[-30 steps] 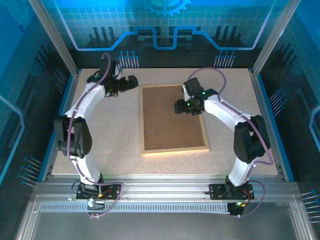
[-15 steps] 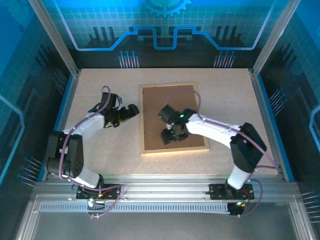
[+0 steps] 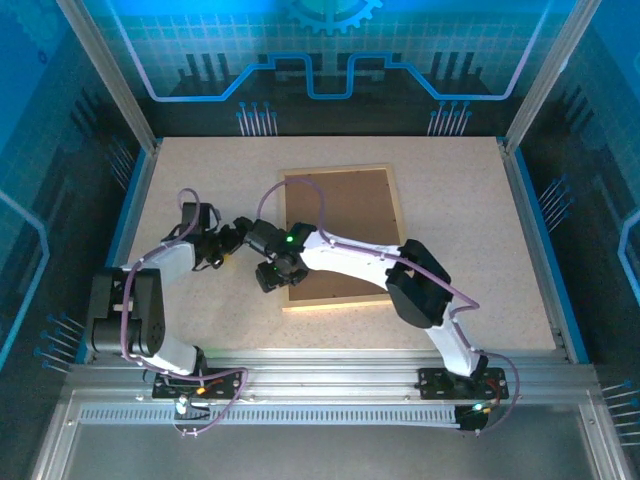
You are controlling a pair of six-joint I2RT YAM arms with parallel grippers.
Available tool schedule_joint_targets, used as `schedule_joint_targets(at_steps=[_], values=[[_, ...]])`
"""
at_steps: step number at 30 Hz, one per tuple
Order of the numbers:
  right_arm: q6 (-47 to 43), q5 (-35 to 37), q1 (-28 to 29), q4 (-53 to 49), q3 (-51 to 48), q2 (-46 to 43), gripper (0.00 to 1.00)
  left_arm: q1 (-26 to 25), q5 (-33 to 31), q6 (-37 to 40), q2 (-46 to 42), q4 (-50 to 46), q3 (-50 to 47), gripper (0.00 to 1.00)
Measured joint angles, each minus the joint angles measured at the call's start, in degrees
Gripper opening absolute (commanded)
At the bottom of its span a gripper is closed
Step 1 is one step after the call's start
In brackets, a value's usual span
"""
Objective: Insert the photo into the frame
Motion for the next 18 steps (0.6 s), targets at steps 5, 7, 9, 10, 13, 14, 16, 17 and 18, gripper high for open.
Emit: schedule_joint_targets(at_steps=[5, 7, 9, 10, 13, 14, 16, 17, 18], values=[[0.4, 3.4, 0.1, -3.7, 2.3, 3.6, 0.54, 0.3, 1.1, -0.6, -0.5, 1.2, 0.0, 0.99], [0.4, 4.5, 0.3, -5.2, 3.4, 4.8, 0.53, 0.3, 1.5, -0.5, -0.8, 1.6, 0.0, 0.99], [0.4, 5.9, 0.7, -6.7, 5.4, 6.3, 0.53, 0.3, 1.8, -0.5, -0.8, 1.7, 0.0, 0.99], [0.3, 6.7, 0.9, -7.6, 6.4, 7.0, 0.52, 0.3, 1.9, -0.6, -0.9, 1.7, 0.0, 0.99], [0.0, 8.7, 1.8, -9.3, 7.9, 8.0, 0.49, 0.4, 1.9, -0.5, -0.9, 1.8, 0.0, 0.99], [-0.1, 9.5, 2.0, -9.7, 8.1, 8.3, 0.49, 0.4, 2.0, -0.6, -0.9, 1.8, 0.0, 0.99], [-0.3, 11.0, 2.3, -10.1, 8.1, 8.4, 0.48, 0.5, 2.3, -0.6, -0.9, 2.1, -0.1, 0.99], [-0.3, 11.6, 2.4, -10.1, 7.7, 8.3, 0.48, 0.5, 2.6, -0.6, -1.0, 2.4, -0.2, 0.99], [-0.3, 12.1, 2.4, -9.7, 6.9, 8.0, 0.47, 0.6, 3.0, -0.6, -1.0, 2.6, -0.3, 0.99]])
